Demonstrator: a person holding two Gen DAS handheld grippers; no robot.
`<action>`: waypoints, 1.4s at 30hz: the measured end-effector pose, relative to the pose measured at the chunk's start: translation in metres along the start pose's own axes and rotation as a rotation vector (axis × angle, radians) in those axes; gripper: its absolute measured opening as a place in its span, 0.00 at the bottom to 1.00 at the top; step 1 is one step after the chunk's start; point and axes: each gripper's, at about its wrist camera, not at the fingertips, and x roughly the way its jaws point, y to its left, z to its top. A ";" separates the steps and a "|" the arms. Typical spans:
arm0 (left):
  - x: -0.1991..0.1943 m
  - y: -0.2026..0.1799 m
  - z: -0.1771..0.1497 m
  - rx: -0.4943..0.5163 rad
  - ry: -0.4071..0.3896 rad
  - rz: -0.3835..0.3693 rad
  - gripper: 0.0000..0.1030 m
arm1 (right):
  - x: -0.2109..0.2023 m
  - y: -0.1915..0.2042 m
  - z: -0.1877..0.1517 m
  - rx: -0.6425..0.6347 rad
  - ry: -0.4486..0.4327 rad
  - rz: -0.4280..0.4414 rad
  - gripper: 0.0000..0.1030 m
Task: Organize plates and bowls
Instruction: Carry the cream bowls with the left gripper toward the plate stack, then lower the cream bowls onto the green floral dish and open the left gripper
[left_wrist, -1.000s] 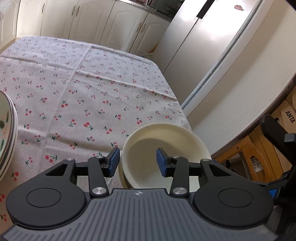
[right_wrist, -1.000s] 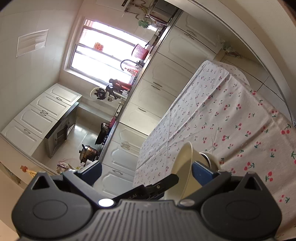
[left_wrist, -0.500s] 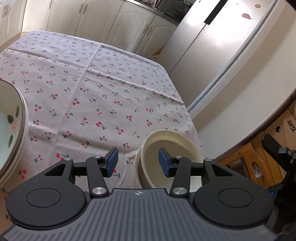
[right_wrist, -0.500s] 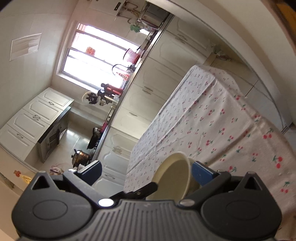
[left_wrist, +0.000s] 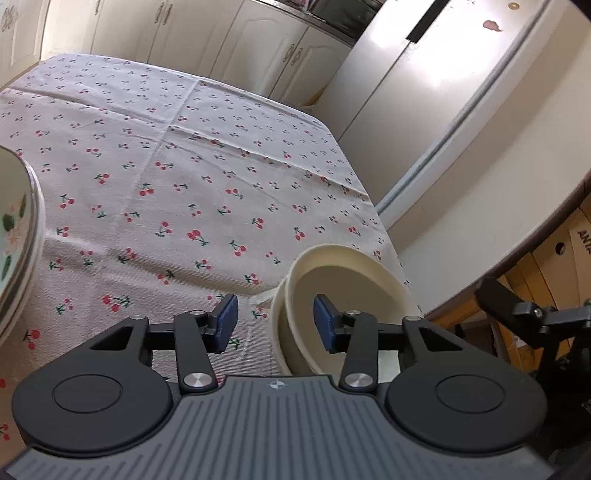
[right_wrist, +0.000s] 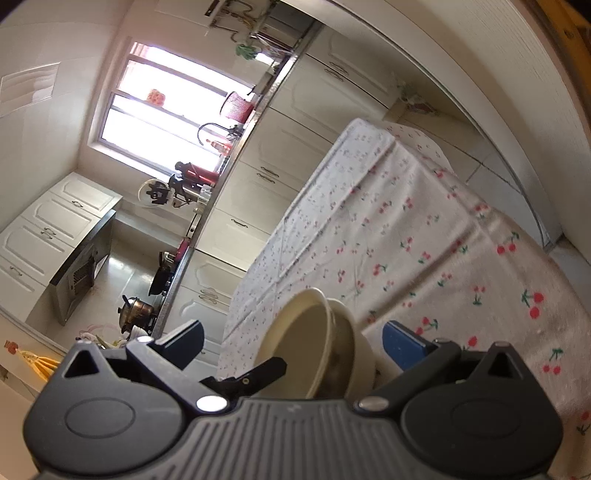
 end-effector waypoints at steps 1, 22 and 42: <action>0.001 -0.001 -0.001 0.004 0.000 -0.003 0.45 | 0.001 -0.001 -0.001 0.005 0.007 0.010 0.99; 0.007 -0.002 -0.005 0.019 -0.008 -0.061 0.33 | 0.016 0.012 -0.009 0.001 0.057 0.024 1.00; -0.072 0.051 0.003 -0.063 -0.120 -0.050 0.33 | 0.049 0.065 -0.018 -0.107 0.121 0.093 1.00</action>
